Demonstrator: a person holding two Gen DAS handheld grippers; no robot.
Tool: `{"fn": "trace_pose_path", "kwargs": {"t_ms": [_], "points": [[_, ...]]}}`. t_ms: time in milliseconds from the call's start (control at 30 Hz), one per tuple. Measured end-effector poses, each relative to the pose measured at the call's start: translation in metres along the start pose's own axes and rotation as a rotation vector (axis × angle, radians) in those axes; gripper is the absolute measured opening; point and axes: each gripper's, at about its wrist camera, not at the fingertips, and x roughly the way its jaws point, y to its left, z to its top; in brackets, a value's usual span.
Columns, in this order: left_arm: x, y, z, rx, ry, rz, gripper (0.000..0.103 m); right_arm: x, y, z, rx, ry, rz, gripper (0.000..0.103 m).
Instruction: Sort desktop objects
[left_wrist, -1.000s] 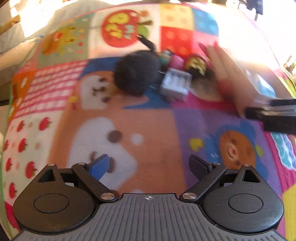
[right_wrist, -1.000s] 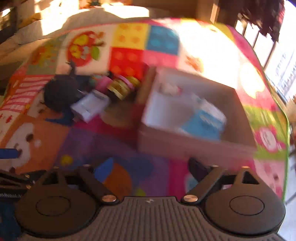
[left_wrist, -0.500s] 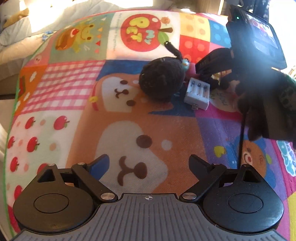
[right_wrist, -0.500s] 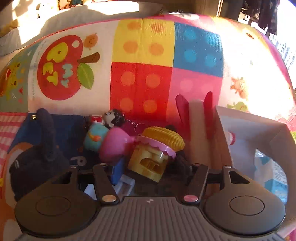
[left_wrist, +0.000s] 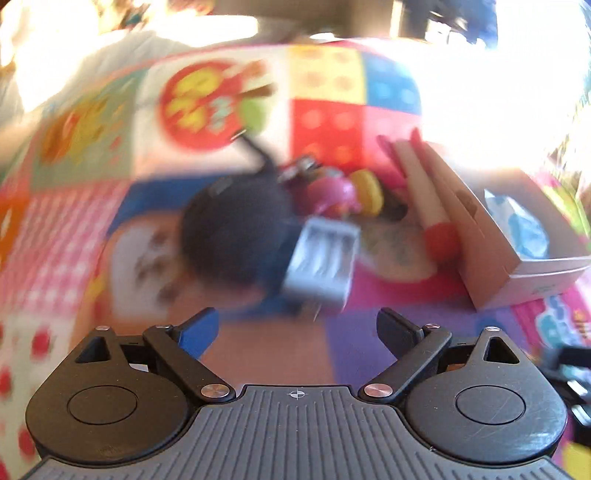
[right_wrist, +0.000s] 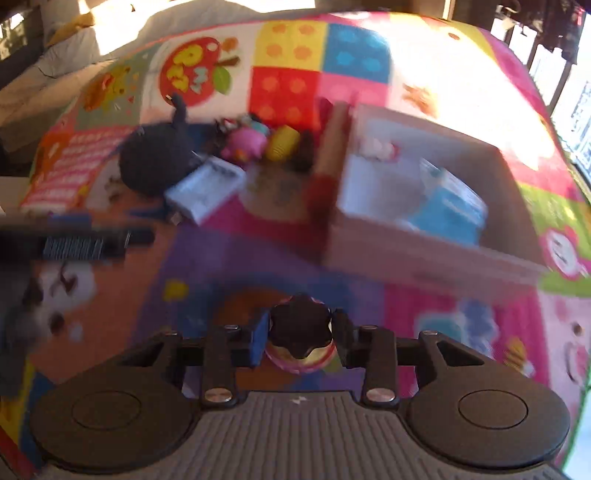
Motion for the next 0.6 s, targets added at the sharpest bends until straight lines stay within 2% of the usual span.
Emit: {"fn": "trace_pose_path", "kwargs": {"t_ms": [100, 200, 267, 300, 333, 400, 600], "points": [[0.031, -0.025, 0.017, 0.059, 0.015, 0.059, 0.087, -0.007, -0.017, -0.017, -0.002, -0.010, -0.049, 0.037], [0.055, -0.033, 0.025, 0.031, 0.073, 0.092, 0.085, -0.011, -0.030, -0.024, -0.003, 0.000, -0.046, 0.037], [0.055, -0.032, 0.028, 0.007, 0.074, 0.081, 0.077, -0.014, -0.037, -0.030, 0.000, 0.010, -0.038, 0.041], [0.053, -0.033, 0.028, 0.018, 0.072, 0.078, 0.058, -0.016, -0.042, -0.033, 0.005, 0.013, -0.046, 0.046], [0.049, -0.036, 0.027, 0.044, 0.072, 0.085, 0.053, -0.017, -0.045, -0.037, 0.011, 0.016, -0.054, 0.048], [0.041, -0.042, 0.022, 0.082, 0.080, 0.083, 0.053, -0.020, -0.052, -0.043, 0.034, 0.026, -0.067, 0.050], [0.001, -0.059, -0.020, 0.097, 0.179, -0.033, 0.054, -0.029, -0.057, -0.053, 0.062, 0.045, -0.072, 0.060]]}}
